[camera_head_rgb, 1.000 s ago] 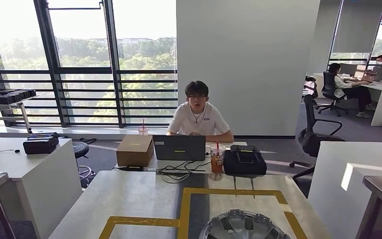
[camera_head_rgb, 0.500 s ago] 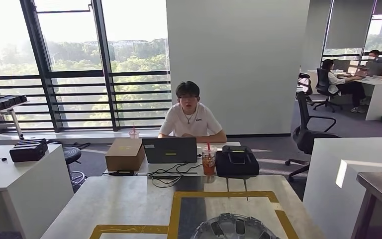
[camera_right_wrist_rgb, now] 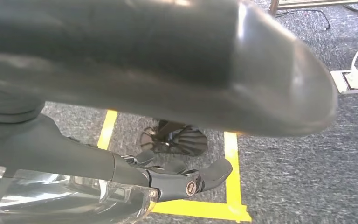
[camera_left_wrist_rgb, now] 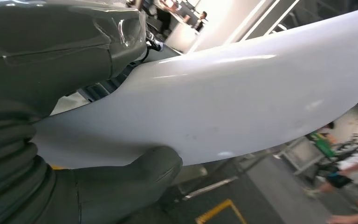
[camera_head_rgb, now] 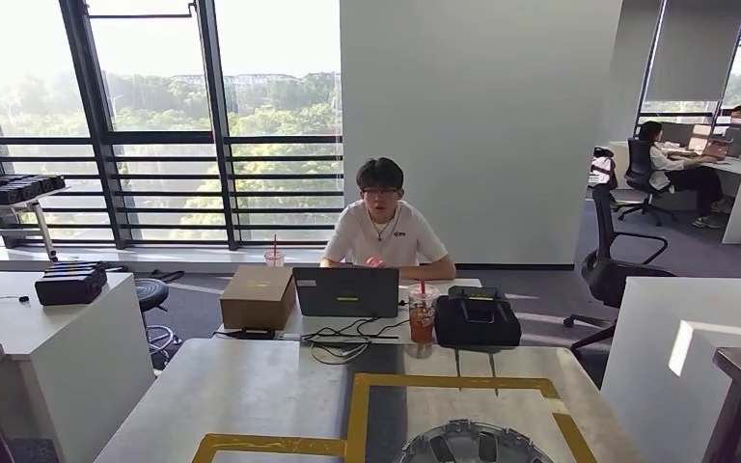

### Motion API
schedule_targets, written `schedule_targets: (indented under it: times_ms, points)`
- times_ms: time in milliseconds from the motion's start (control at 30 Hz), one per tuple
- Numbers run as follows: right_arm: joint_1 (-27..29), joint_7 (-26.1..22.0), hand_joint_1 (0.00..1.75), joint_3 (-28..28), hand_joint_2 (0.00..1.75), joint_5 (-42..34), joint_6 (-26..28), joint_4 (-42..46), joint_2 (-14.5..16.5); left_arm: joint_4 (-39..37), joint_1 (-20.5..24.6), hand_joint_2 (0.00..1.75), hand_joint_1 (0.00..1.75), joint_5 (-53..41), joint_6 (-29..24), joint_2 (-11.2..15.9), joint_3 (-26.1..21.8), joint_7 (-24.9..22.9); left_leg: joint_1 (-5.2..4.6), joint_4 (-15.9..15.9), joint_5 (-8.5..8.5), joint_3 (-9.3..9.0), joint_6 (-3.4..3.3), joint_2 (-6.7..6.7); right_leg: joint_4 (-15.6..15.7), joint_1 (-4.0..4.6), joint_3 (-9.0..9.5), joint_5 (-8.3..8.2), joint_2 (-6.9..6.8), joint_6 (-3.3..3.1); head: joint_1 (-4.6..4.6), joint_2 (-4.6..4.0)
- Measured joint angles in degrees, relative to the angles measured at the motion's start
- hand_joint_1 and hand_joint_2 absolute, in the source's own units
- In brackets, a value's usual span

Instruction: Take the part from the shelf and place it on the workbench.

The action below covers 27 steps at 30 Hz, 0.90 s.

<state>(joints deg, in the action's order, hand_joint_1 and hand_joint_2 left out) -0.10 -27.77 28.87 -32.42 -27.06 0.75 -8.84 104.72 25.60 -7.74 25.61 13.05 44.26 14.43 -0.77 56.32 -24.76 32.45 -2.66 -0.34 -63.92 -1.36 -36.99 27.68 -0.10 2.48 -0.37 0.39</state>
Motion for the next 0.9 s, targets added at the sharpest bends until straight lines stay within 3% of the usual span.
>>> schedule_targets:
  times_ms: [67, 167, 233, 333, 367, 400, 433, 533, 600, 733, 767, 833, 900]
  points:
    - [-0.1, -0.1, 0.00, 0.2, 0.00, 0.0, 0.0, 0.0, -0.2, -1.7, 0.9, 1.75, 1.75, -3.9, -1.0, 0.7, -0.1, 0.2, -0.21, 0.8, -0.62, 0.19, 0.58, 0.02, 5.4, -0.06, 2.70, -1.81, 0.06, -0.33, 0.02, 0.00]
    - [-0.2, -0.2, 0.00, 0.5, 0.00, -0.1, 0.0, -0.1, -0.2, -3.9, 2.0, 1.75, 1.75, -12.2, -4.1, 1.8, -0.1, -0.7, -0.27, 1.3, -1.06, 0.36, 1.14, 0.15, 6.1, 0.10, 3.20, -2.09, 0.21, -1.73, -0.11, 0.00]
    - [-0.1, -0.2, 0.00, 0.5, 0.00, -0.4, 0.2, -0.1, -0.1, -5.6, 3.1, 1.75, 1.75, -17.9, -6.5, 2.6, -0.1, -2.0, -0.02, 3.0, -2.33, 1.21, 1.78, 0.24, 6.1, -0.16, 3.26, -2.17, 0.27, -2.36, -0.25, 0.00]
    - [0.0, -0.2, 0.00, 0.6, 0.00, -0.9, 0.6, -0.1, -0.1, -9.1, 4.4, 1.75, 1.75, -24.5, -9.7, 3.4, -0.9, -4.1, 0.56, 13.2, -7.37, 5.97, 2.82, 0.26, 6.2, -0.20, 3.24, -2.18, 0.30, -2.82, -0.45, 0.00]
    - [0.0, -0.2, 0.00, 0.6, 0.00, -1.0, 0.7, -0.1, 0.0, -10.4, 4.5, 1.75, 1.75, -26.7, -10.7, 3.5, -1.2, -5.0, 0.72, 16.5, -8.43, 7.60, 2.97, 0.27, 6.2, -0.14, 3.22, -2.17, 0.32, -2.84, -0.48, 0.00]
    - [0.0, -0.2, 0.00, 0.6, 0.00, -1.2, 0.8, -0.1, 0.0, -11.9, 4.7, 1.75, 1.75, -29.4, -11.6, 3.6, -1.6, -6.1, 0.84, 18.0, -8.48, 8.44, 2.99, 0.27, 6.1, -0.09, 3.24, -2.15, 0.36, -2.86, -0.50, 0.00]
    - [0.1, -0.2, 0.00, 0.6, 0.00, -1.4, 0.9, -0.1, 0.1, -13.4, 4.9, 1.75, 1.75, -32.2, -12.5, 3.7, -2.1, -7.1, 0.90, 17.2, -7.42, 8.19, 2.90, 0.27, 6.1, -0.02, 3.28, -2.14, 0.44, -2.87, -0.52, 0.00]
    - [0.0, -0.2, 0.00, 0.6, 0.00, -1.9, 1.0, -0.1, 0.4, -17.6, 6.5, 1.75, 1.75, -38.1, -14.4, 4.1, -4.3, -8.8, 0.61, 5.9, -1.93, 2.95, 1.72, 0.32, 6.2, 0.34, 3.43, -2.15, 0.65, -2.81, -0.57, 0.00]
    - [0.0, -0.3, 0.00, 0.6, 0.00, -2.0, 1.0, -0.1, 0.7, -19.9, 7.4, 1.75, 1.75, -41.0, -15.1, 4.3, -5.7, -9.7, 0.16, 1.8, -0.98, 1.04, 1.02, 0.45, 6.2, 0.38, 3.29, -2.23, 0.64, -2.57, -0.56, 0.01]
    - [-0.1, -0.3, 0.00, 0.8, 0.00, -2.5, 1.1, -0.2, 1.1, -24.4, 7.7, 1.75, 1.75, -47.5, -15.4, 4.0, -7.9, -11.2, 0.11, -0.1, -0.26, -0.10, 0.29, 0.64, 5.7, 0.45, 2.87, -1.88, 0.48, -1.73, -0.57, 0.00]
    - [-0.1, -0.3, 0.00, 1.0, 0.00, -2.6, 1.1, -0.2, 1.1, -25.5, 7.6, 1.75, 1.75, -49.0, -15.3, 3.8, -8.2, -11.3, 0.27, -0.7, 0.10, -0.47, 0.06, 0.68, 3.9, 0.50, 1.97, -0.96, 0.43, -1.78, -0.51, 0.01]
    - [-0.2, -0.4, 0.00, 1.2, 0.00, -2.9, 1.2, -0.2, 1.1, -27.7, 7.2, 1.75, 1.75, -51.4, -15.4, 3.1, -8.6, -11.4, 0.37, -1.0, 0.36, -0.55, -0.22, 0.69, -3.3, 0.39, -1.57, 2.02, 0.39, -2.04, -0.38, 0.01]
    - [-0.3, -0.4, 0.00, 1.5, 0.00, -3.1, 1.3, -0.2, 1.0, -29.9, 6.1, 1.75, 1.75, -53.0, -15.5, 2.3, -8.7, -11.4, 0.33, -1.0, 0.33, -0.48, -0.23, 0.62, -9.5, 0.31, -4.92, 3.76, 0.37, -1.75, -0.27, 0.00]
